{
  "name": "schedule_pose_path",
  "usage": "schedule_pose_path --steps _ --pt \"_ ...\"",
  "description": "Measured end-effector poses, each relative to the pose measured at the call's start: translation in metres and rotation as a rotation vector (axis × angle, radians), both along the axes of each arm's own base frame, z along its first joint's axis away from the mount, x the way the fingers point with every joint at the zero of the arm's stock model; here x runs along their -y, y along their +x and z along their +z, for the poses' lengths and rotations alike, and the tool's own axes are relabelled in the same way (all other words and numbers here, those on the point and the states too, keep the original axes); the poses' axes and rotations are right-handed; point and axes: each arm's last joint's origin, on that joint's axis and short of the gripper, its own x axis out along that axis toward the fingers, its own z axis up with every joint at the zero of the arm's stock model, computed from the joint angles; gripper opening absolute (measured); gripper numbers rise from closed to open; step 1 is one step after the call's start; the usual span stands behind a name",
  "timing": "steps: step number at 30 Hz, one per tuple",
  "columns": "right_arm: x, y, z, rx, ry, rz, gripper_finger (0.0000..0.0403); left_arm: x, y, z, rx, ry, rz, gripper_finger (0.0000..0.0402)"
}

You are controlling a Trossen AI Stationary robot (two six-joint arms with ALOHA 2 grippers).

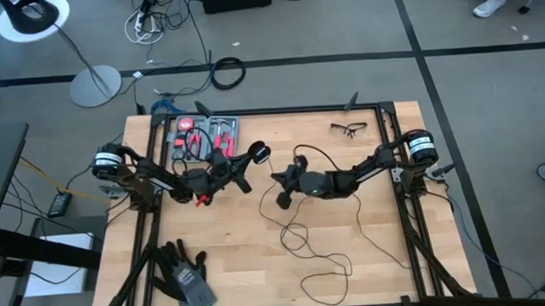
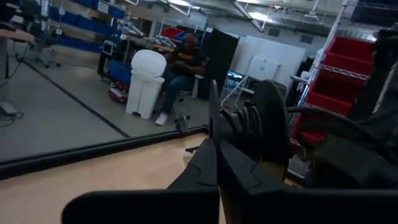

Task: Coil cords
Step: Coil the black wire on the black spool

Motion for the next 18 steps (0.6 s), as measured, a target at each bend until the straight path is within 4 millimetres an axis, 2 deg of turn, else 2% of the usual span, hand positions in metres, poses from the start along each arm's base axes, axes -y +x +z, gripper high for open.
schedule_pose_path --steps 4,11,18 --pt "-0.001 0.017 0.013 -0.149 -0.073 0.036 0.0002 -0.001 0.0 -0.002 -0.003 -0.026 0.022 0.0" --pt "-0.005 0.037 0.039 -0.186 -0.168 0.142 0.0001 0.0 0.013 -0.011 -0.161 -0.068 0.031 0.0" --pt "-0.007 0.045 0.051 -0.265 -0.164 0.215 0.0001 0.002 0.026 -0.011 -0.276 -0.042 -0.015 0.0"
